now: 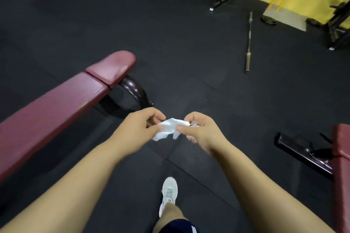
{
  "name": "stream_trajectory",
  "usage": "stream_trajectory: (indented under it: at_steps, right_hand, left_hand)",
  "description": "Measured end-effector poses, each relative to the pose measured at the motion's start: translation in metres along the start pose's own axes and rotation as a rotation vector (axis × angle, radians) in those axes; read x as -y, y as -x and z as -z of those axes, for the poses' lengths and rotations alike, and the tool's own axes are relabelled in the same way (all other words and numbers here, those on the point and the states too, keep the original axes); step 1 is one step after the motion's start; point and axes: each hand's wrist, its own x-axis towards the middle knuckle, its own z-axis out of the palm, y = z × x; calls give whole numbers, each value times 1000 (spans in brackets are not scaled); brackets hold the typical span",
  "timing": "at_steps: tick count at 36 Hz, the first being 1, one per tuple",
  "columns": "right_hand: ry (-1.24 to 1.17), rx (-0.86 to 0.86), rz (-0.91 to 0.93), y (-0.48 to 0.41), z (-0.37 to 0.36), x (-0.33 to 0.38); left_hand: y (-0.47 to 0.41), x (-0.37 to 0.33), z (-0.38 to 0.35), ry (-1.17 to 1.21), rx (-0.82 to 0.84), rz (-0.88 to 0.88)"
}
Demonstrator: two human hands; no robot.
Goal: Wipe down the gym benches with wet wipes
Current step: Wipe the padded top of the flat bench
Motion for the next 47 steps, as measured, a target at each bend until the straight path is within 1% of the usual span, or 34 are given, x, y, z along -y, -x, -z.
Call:
stream_trajectory:
  at_steps: [3,7,10,13,15,18,20,24,28,30,32,34,37,40,42,44,47]
  right_hand:
    - [72,57,24,-56,15,12]
    - [240,71,35,-122,33,38]
    - [310,116,51,-168,42,58]
    - [371,195,90,-210,42,78]
    - [402,279,113,-236,35,90]
    - [440,384,119,-274,20,106]
    - [468,413,125,-297,10,115]
    - [430,424,137,-346,-9,135]
    - [480,345,129,-400,-27,157]
    - [509,336,94,-426,-35,166]
    - [525,345,67,-450,-43,176]
    - [517,346,47,-474,-50,186]
    - [427,365,30,-504,-58,198]
    - [399,461,-3,-532,-64,207]
    - [380,501,5,-552,-66,210]
    - [291,468,23,-574,-66,208]
    - [150,427,-22,-609,-62,202]
  left_hand:
    - [-45,-4,13,-67,-50,50]
    - [-99,-10,35,-140,-119,84]
    - [-129,-9,53,-134,-126,115]
    - [-153,-4,71,-48,-92,173]
    - [-168,1,83,-19,-92,194]
    - [-192,12,103,-39,-117,196]
    - [-208,20,116,-69,-141,188]
    - [-246,43,153,-48,-215,172]
    - [-290,64,201,-23,-248,179]
    - [-310,73,225,18,-281,205]
    - [-327,81,248,36,-278,250]
    - [-345,88,268,41,-234,275]
    - [-369,90,288,81,-127,250]
    - [-393,88,296,158,-59,237]
    - [-410,89,298,152,-53,237]
    - [-428,95,300,134,-88,261]
    - [-454,99,306,212,-173,315]
